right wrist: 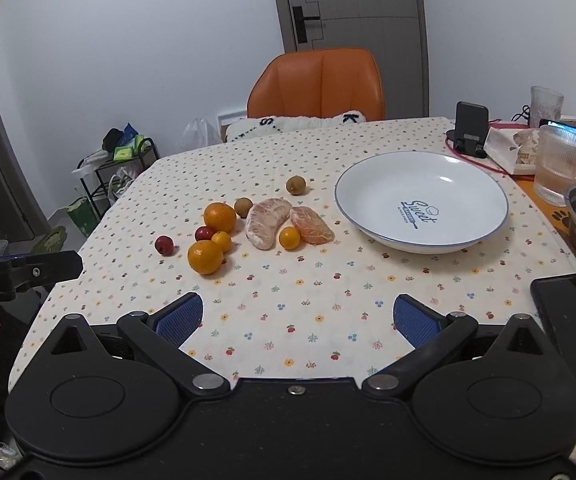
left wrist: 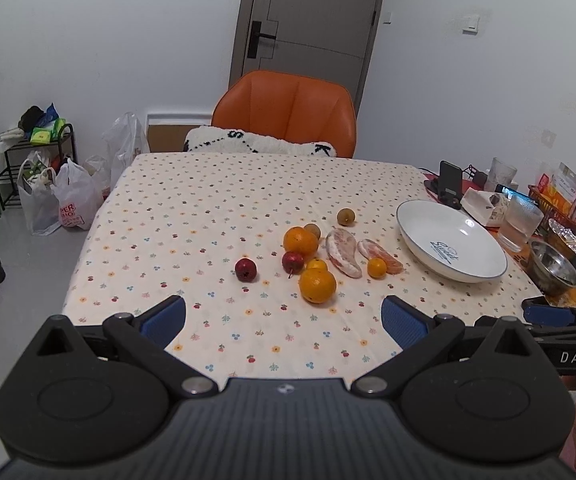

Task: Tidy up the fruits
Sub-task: 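Grasp a small kumquat with the right gripper while the left gripper grasps a large orange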

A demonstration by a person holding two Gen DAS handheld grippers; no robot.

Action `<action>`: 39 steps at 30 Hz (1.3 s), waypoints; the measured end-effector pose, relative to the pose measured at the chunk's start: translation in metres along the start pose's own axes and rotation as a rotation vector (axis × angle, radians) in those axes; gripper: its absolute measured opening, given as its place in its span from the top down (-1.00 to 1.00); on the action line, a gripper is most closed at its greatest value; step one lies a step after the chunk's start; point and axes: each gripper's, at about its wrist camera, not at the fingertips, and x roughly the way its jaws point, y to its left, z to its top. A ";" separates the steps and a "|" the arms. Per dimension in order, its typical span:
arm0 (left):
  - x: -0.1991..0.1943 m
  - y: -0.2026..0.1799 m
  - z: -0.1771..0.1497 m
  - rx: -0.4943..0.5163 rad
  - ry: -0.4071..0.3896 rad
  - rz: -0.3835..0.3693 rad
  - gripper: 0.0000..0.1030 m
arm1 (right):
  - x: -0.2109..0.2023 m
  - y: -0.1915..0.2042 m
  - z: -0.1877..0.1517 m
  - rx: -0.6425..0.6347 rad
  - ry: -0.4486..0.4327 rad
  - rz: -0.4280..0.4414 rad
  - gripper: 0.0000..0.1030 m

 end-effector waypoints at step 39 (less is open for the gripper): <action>0.123 -0.016 0.012 -0.071 0.121 -0.086 -0.21 | 0.106 -0.030 0.024 0.075 0.068 0.179 0.06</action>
